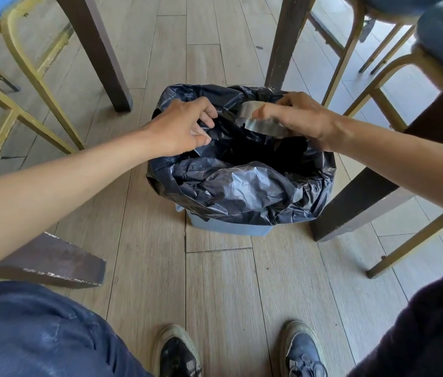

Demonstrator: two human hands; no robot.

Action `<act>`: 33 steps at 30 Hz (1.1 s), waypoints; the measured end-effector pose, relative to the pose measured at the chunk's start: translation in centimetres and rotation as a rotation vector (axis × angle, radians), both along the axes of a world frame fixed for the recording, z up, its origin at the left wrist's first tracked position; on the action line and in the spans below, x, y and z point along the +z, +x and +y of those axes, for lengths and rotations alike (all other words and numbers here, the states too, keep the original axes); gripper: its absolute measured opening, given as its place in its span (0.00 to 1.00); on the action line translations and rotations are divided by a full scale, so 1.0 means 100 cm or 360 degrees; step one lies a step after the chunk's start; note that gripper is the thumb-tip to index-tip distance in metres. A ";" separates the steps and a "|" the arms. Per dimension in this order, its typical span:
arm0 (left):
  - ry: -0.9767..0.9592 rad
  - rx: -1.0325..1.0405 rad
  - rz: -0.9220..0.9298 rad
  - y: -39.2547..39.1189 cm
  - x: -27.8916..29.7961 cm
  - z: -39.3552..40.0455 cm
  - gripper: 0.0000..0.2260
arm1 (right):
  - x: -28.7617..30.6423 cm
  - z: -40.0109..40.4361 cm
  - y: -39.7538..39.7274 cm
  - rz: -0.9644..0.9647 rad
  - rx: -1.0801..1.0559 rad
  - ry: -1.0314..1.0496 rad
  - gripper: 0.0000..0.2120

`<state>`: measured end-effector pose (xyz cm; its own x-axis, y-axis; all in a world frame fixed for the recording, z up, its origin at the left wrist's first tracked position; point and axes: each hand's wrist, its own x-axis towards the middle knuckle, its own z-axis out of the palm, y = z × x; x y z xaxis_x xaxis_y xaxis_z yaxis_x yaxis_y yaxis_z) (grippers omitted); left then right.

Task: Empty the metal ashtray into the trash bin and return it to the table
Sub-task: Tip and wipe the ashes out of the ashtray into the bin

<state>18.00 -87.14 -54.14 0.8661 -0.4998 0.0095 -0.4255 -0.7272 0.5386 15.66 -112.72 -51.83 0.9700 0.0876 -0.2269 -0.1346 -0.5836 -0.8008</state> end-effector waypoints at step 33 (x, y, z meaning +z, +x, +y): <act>-0.0510 -0.0002 0.0249 -0.001 0.000 -0.017 0.17 | -0.006 0.002 0.005 0.0510 0.0021 0.0625 0.26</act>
